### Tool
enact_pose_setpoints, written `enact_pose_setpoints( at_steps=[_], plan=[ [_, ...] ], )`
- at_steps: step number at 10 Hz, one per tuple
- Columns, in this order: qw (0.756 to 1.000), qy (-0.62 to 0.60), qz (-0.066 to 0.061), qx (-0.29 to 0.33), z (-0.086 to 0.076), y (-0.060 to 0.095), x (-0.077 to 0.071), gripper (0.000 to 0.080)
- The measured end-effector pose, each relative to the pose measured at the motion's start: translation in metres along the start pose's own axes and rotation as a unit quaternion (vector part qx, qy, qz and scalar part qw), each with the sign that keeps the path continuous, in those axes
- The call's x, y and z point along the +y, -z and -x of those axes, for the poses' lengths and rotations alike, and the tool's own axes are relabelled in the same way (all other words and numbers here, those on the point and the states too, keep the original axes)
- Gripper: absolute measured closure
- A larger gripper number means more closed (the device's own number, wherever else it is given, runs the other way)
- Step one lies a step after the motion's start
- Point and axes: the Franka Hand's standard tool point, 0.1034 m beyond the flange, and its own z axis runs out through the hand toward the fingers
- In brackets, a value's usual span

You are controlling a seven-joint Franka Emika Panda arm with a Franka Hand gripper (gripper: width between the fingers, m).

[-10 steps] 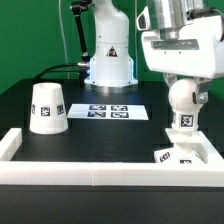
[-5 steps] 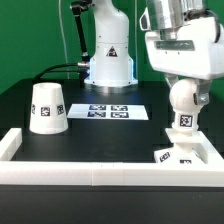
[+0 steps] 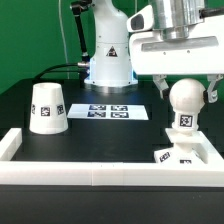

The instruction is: Assemble lamp

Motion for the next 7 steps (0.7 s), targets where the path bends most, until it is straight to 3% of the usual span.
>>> enact_pose_setpoints(
  at_steps=[3, 4, 5, 7],
  plan=[
    [0.994, 0.112, 0.0, 0.0, -0.0003, 0.0, 0.0003, 0.01],
    [0.984, 0.179, 0.007, 0.004, -0.0006, 0.0001, 0.0005, 0.01],
    [0.965, 0.26, 0.019, 0.01, -0.0005, 0.0001, 0.0003, 0.01],
    [0.92, 0.39, 0.03, 0.011, -0.0026, 0.0001, 0.0023, 0.01]
  ],
)
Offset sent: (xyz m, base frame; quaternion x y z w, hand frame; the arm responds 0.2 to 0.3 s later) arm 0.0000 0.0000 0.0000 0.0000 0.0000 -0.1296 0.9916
